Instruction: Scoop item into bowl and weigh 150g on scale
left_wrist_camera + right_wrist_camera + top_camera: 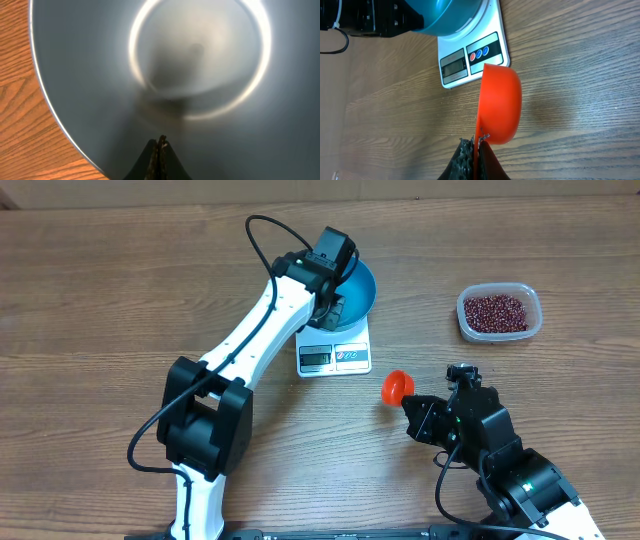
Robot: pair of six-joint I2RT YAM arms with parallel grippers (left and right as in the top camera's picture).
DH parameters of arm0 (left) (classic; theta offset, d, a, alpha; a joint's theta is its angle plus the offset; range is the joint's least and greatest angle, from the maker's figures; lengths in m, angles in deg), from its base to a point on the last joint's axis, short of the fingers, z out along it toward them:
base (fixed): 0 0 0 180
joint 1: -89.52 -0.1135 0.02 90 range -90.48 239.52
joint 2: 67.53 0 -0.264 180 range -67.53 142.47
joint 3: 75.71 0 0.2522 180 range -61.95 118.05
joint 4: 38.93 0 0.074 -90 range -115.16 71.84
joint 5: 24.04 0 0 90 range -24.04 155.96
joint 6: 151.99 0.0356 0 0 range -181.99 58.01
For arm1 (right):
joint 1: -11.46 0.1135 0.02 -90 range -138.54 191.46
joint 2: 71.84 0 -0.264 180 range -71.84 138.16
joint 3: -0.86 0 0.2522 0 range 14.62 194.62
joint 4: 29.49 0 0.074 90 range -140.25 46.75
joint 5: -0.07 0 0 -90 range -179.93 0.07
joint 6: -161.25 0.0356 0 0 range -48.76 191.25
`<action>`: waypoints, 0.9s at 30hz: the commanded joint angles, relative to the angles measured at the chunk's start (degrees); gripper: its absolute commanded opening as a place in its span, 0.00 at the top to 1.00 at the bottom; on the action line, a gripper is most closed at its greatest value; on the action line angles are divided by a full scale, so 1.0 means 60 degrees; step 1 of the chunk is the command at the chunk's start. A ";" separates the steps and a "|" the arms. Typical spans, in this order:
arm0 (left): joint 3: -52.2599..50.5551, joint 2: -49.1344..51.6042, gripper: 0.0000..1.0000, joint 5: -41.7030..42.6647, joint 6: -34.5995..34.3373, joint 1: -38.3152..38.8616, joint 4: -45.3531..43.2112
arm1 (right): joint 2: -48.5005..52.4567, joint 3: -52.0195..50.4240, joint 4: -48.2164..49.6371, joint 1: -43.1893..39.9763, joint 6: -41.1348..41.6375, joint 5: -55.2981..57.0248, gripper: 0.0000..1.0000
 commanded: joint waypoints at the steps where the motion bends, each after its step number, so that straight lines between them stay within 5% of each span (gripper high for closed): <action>1: 0.0229 0.0160 0.96 -0.0138 -0.0069 -0.0186 0.0069 | -0.0015 0.0204 -0.0015 -0.0025 -0.0036 0.0080 0.96; 27: 0.0229 0.0160 0.96 -0.0601 -0.0138 -0.0295 0.0055 | -0.0015 0.0204 -0.0015 -0.0025 -0.0036 0.0080 0.96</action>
